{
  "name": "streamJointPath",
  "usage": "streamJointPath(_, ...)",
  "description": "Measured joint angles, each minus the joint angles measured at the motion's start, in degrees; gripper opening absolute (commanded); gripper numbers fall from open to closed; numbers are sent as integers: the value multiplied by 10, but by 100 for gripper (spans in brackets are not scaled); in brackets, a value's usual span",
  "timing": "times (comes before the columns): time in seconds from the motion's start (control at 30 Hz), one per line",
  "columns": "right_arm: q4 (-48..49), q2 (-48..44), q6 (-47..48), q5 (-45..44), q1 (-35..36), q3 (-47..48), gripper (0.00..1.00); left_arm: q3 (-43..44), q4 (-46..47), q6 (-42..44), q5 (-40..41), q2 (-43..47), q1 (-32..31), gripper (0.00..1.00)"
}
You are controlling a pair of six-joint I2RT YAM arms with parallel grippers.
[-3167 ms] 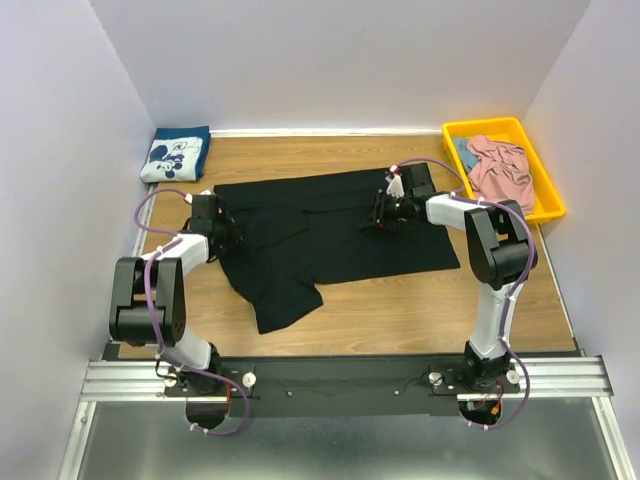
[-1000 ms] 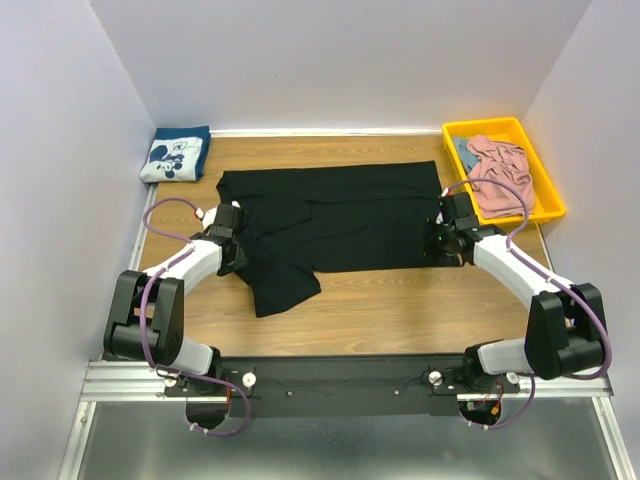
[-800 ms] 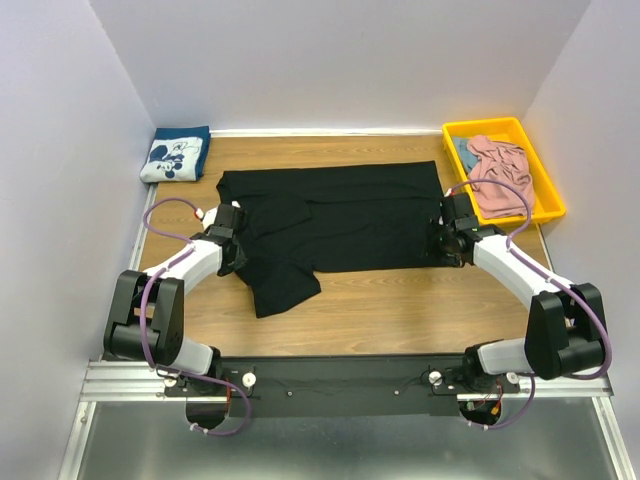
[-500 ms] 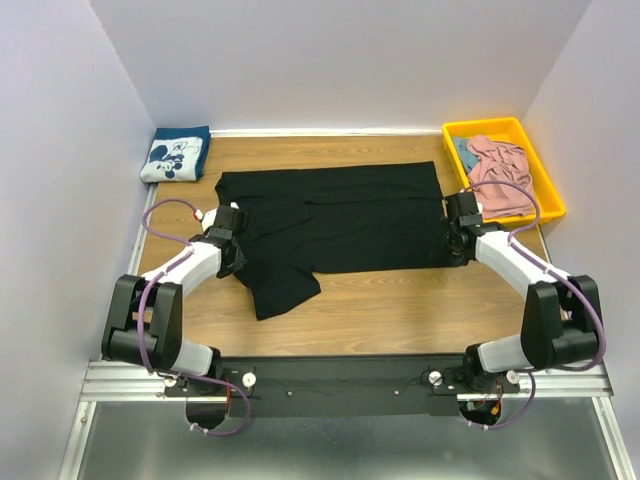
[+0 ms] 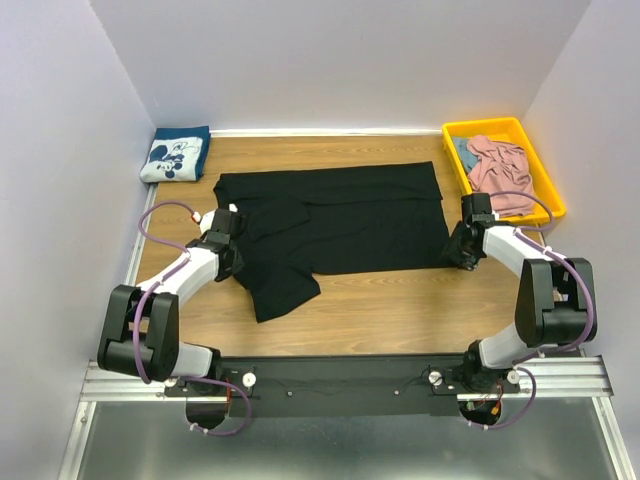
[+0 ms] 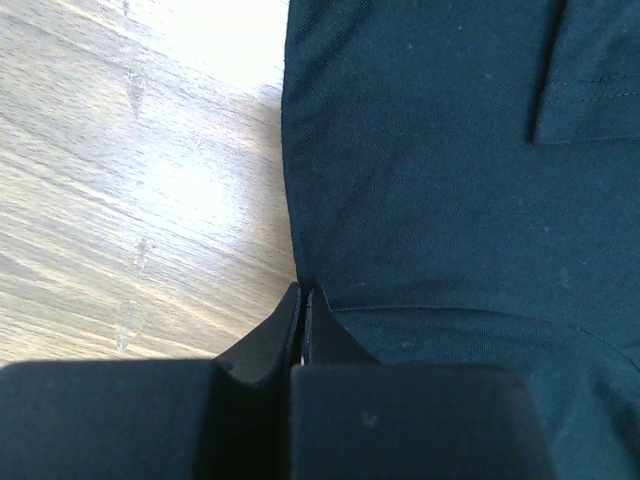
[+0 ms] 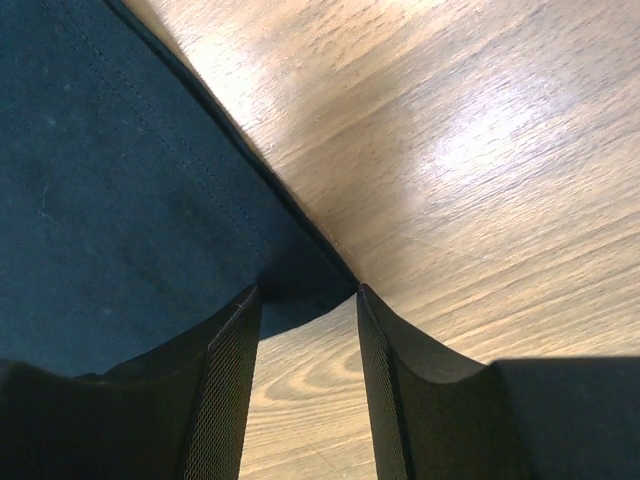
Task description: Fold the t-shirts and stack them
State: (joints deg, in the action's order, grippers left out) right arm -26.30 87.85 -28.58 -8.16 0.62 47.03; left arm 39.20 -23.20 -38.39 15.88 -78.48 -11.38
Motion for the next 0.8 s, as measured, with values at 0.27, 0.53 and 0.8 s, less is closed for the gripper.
streamJointPath(0.27,16,2,-6,-1,0,-4,36,0,0,0,2,4,0,0)
streamJointPath(0.53,26,-4,-10,-1,0,-11,1,7,-14,0,5,14,0,0)
streamJointPath(0.8,-30,-34,-1,0,0,-5,1,31,-54,0,14,74,0,0)
